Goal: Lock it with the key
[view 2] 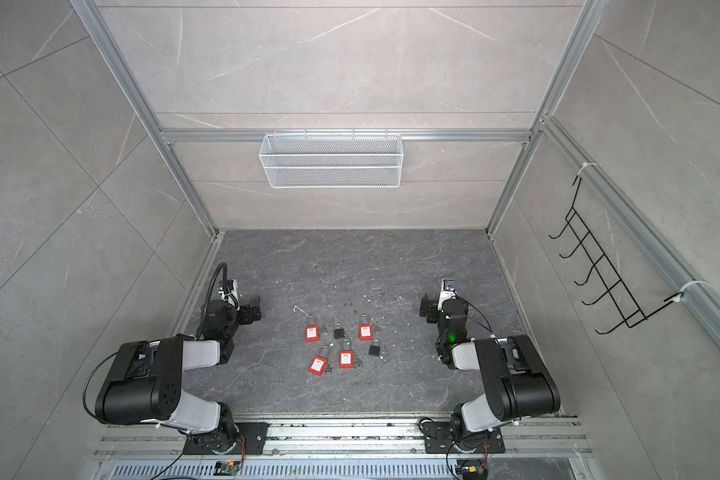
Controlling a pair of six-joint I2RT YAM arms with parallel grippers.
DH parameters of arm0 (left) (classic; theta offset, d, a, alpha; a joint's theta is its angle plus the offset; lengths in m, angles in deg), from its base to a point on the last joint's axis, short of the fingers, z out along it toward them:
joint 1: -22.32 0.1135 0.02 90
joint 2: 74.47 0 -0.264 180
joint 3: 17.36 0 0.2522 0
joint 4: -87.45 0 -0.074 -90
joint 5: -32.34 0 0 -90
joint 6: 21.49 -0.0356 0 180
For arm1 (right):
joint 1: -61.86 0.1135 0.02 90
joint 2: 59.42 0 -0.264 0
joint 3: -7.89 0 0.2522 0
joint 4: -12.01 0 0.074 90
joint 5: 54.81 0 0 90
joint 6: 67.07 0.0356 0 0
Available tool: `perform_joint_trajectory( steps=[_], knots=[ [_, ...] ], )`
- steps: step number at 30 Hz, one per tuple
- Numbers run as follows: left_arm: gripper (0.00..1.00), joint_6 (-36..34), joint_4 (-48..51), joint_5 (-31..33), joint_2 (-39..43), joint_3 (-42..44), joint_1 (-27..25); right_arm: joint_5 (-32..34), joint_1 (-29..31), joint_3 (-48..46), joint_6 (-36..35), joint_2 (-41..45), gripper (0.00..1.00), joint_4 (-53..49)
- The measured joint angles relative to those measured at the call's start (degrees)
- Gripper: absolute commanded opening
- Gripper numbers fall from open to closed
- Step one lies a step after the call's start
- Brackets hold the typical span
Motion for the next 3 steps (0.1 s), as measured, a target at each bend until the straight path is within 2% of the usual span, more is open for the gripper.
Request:
perform_joint_trajectory(
  steps=[3],
  knots=[
    [1.00,0.00,0.00,0.00,0.00,0.00,0.00,-0.94,-0.50,0.26,0.00,-0.02,0.99,0.00]
  ],
)
